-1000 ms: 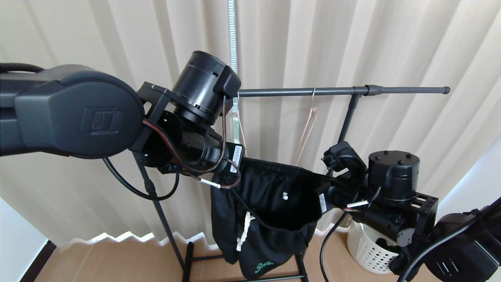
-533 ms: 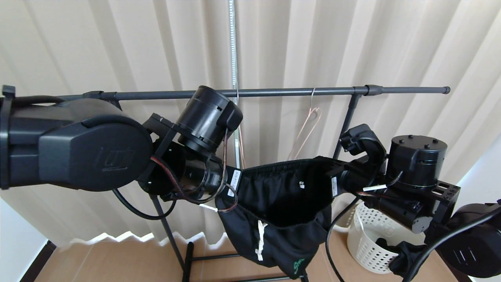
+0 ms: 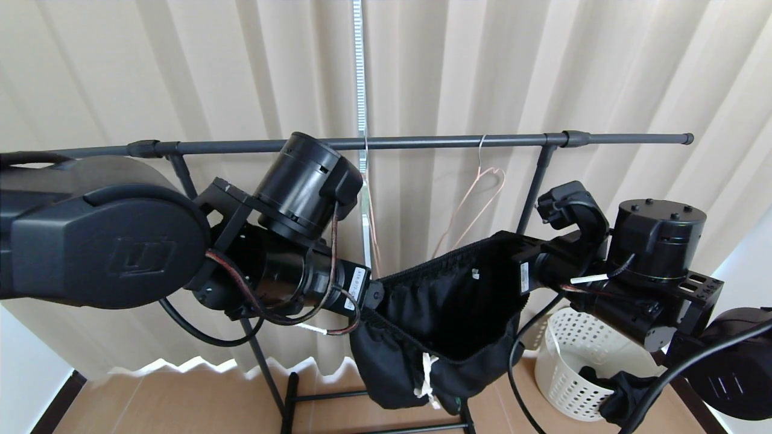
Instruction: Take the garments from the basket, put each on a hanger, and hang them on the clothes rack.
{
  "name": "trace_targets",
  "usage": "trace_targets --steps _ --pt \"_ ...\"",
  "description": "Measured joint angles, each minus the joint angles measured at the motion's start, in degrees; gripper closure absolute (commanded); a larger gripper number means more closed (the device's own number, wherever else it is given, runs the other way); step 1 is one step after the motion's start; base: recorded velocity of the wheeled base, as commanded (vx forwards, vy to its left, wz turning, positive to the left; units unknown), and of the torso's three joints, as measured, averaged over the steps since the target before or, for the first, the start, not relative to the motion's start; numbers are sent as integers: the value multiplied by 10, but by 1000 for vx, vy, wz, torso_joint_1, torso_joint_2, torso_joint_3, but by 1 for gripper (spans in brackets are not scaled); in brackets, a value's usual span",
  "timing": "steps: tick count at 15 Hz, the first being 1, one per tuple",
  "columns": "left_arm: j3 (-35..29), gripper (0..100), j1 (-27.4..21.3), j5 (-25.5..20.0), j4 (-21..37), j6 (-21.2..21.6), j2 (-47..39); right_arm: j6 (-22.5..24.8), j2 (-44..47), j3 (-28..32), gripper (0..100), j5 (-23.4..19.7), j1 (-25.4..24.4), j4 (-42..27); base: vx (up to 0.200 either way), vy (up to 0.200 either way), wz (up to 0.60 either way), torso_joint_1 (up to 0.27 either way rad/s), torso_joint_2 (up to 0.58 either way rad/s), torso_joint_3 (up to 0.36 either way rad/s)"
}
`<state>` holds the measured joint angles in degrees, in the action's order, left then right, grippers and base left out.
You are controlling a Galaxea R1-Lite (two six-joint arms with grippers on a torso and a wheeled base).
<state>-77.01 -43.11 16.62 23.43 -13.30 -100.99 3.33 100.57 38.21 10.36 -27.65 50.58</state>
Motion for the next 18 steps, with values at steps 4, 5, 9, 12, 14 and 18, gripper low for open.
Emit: trace_targets --steps 4,5,9,12,14,18 --pt "11 0 10 -122 0 3 35 7 -1 1 100 0 16 0 0 0 0 0 0 0" --pt "14 0 17 -154 0 3 44 8 -1 0 100 0 19 0 0 0 0 0 0 0" --pt "10 0 39 -152 -20 2 44 23 -10 -6 100 0 21 0 0 0 0 0 0 0" --pt "-29 0 42 -86 -34 0 2 28 -19 -9 100 0 21 0 0 0 0 0 0 0" --pt "-86 0 42 -42 -36 0 -41 28 -22 -9 100 0 21 1 0 0 0 0 0 0" --pt "-197 0 43 22 -36 -2 -135 28 -24 -9 100 0 21 1 0 0 0 0 0 0"
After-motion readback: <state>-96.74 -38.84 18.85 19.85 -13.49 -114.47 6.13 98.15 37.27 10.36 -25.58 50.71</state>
